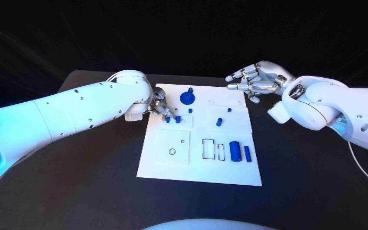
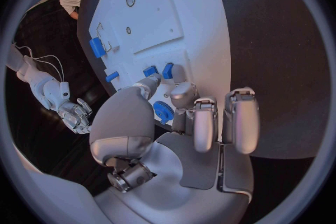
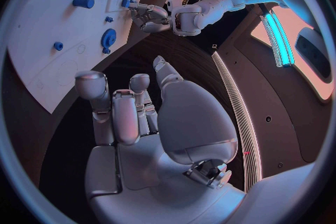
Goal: Assemble the parts on the task board
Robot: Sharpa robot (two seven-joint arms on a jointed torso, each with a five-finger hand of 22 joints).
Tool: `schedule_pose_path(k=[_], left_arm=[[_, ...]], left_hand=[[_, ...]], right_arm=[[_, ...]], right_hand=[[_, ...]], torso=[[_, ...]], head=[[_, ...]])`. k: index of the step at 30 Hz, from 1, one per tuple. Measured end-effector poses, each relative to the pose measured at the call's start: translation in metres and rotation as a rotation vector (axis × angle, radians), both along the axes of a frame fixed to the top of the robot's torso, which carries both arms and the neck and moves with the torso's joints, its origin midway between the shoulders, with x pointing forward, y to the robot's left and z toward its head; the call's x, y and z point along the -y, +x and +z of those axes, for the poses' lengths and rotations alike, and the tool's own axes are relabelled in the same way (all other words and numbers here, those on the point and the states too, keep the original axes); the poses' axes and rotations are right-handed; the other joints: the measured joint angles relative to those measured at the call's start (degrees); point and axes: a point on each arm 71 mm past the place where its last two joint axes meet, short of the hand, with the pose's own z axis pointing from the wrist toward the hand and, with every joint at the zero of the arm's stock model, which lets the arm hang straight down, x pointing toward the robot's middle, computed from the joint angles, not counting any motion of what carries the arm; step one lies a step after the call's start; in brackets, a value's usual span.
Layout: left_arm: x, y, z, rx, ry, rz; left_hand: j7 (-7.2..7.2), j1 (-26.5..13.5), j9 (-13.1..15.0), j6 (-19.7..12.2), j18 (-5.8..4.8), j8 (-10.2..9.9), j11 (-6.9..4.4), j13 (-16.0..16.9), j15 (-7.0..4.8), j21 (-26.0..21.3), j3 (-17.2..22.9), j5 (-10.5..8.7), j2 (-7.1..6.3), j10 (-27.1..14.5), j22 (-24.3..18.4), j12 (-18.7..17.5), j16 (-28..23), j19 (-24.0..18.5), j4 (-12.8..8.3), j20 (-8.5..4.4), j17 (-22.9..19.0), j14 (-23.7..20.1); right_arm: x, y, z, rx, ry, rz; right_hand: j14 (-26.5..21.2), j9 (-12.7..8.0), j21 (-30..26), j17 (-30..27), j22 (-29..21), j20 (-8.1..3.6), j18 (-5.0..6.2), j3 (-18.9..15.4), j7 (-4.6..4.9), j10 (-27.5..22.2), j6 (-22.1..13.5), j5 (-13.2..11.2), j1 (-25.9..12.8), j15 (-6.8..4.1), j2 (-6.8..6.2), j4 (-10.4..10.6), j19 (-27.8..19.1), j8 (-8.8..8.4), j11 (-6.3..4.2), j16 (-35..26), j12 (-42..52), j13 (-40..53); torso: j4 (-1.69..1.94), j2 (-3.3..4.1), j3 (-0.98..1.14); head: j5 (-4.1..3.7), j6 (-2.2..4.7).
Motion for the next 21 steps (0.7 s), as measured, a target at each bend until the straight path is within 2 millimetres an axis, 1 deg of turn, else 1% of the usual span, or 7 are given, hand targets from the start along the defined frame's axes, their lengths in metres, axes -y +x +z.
schedule_pose_path(k=[4,7,9,12,17,19,21], left_arm=[[-0.001,0.0,0.0,0.004,0.0,0.008],[-0.003,0.0,0.0,0.008,-0.003,0.014],[-0.004,-0.001,0.0,0.013,-0.007,0.019],[-0.006,-0.002,0.0,0.022,-0.014,0.027],[-0.011,-0.002,0.004,0.048,-0.047,0.053],[-0.012,-0.001,0.007,0.062,-0.071,0.066],[-0.013,-0.001,0.01,0.074,-0.095,0.075]], left_hand=[[-0.3,-0.15,-0.09,0.29,0.01,-0.24,-0.21,0.2,0.0,0.01,-3.76,0.18,0.16,0.21,0.0,0.03,0.0,0.0,1.07,0.0,0.0,0.0],[-0.3,-0.19,-0.2,0.29,0.0,-0.24,-0.21,0.2,0.0,0.01,-4.98,0.18,0.22,0.21,0.0,0.03,0.0,0.0,1.52,0.0,0.0,0.0],[-0.3,0.5,-0.26,0.29,0.0,-0.32,-0.21,0.2,-0.19,0.0,-6.99,0.18,0.91,0.21,0.0,0.03,0.0,0.0,1.99,0.0,0.0,-0.2],[-0.29,0.94,-0.37,0.28,0.01,-0.56,-0.21,0.19,-0.2,0.0,-7.74,0.17,1.35,0.21,-0.01,0.03,0.0,0.0,2.15,0.0,-0.01,-0.21],[0.07,2.83,-0.45,-0.09,0.0,-0.68,0.19,-1.29,-0.2,-1.42,-8.61,0.17,3.25,-0.31,-0.01,-1.2,0.0,0.0,2.54,0.0,-0.01,-0.21],[0.43,3.92,-0.55,-1.1,0.0,-1.0,0.37,-3.05,-0.21,-2.51,-8.83,0.17,4.34,-1.74,-0.01,-2.82,0.0,0.0,2.44,0.0,-0.01,-0.21],[0.83,4.93,-0.65,-1.91,0.0,-1.2,0.61,-5.17,-0.2,-3.81,-8.92,0.17,4.81,-3.24,-0.01,-4.74,0.0,0.0,2.35,0.0,-0.01,-0.21]], right_arm=[[0.0,0.0,0.0,0.003,0.001,-0.001],[0.0,0.0,0.0,0.004,0.002,-0.002],[0.0,0.0,0.0,0.006,0.003,-0.002],[0.001,0.001,0.0,0.007,0.003,-0.004],[0.001,0.001,0.0,0.008,0.003,-0.006],[0.001,0.001,0.0,0.008,0.003,-0.006],[0.001,0.001,0.0,0.008,0.003,-0.006]], right_hand=[[0.0,0.0,0.0,0.0,0.0,0.0,0.0,0.0,-0.06,-0.08,-0.16,0.0,0.0,0.0,0.0,0.0,0.0,0.0,-0.08,0.0,0.0,0.0],[0.0,-0.01,0.0,-0.07,0.0,0.0,0.0,0.0,-0.02,-0.3,-0.37,0.0,0.0,0.0,0.0,0.0,0.0,0.0,0.12,0.0,0.0,-0.05],[0.0,-0.01,0.0,-0.07,0.0,0.0,0.0,-0.16,-0.02,-0.3,-0.37,0.0,0.0,0.0,0.0,0.16,0.0,0.0,0.12,0.0,0.0,-0.05],[0.0,-0.01,0.0,-0.07,0.0,0.0,0.0,-0.16,-0.02,-0.3,-0.37,0.0,0.0,0.0,0.0,0.16,0.0,0.0,0.12,0.0,0.0,-0.05],[0.0,-0.01,0.0,-0.07,0.0,0.0,0.0,-0.16,-0.02,-0.29,-0.37,0.0,0.0,0.0,0.0,0.16,0.0,0.0,0.12,0.0,0.0,-0.05],[0.0,-0.01,0.0,-0.07,0.0,0.0,0.0,-0.16,-0.02,-0.29,-0.37,0.0,0.0,0.0,0.0,0.16,0.0,0.0,0.12,0.0,0.0,-0.05],[0.0,-0.01,0.0,-0.07,0.01,0.0,0.0,-0.16,-0.02,-0.29,-0.37,0.0,0.0,0.0,0.0,0.16,0.0,0.0,0.12,0.0,0.0,-0.05]], torso=[[0.01,-0.01,-0.01],[0.0,-0.01,-0.02],[-0.01,-0.01,-0.04],[-0.04,0.0,-0.04],[-0.07,0.0,-0.02],[-0.06,0.01,-0.01],[-0.04,0.02,-0.01]], head=[[0.03,0.0],[0.04,0.04],[-0.04,0.06],[-0.12,0.11],[-0.24,0.13],[-0.31,0.12],[-0.35,0.1]])
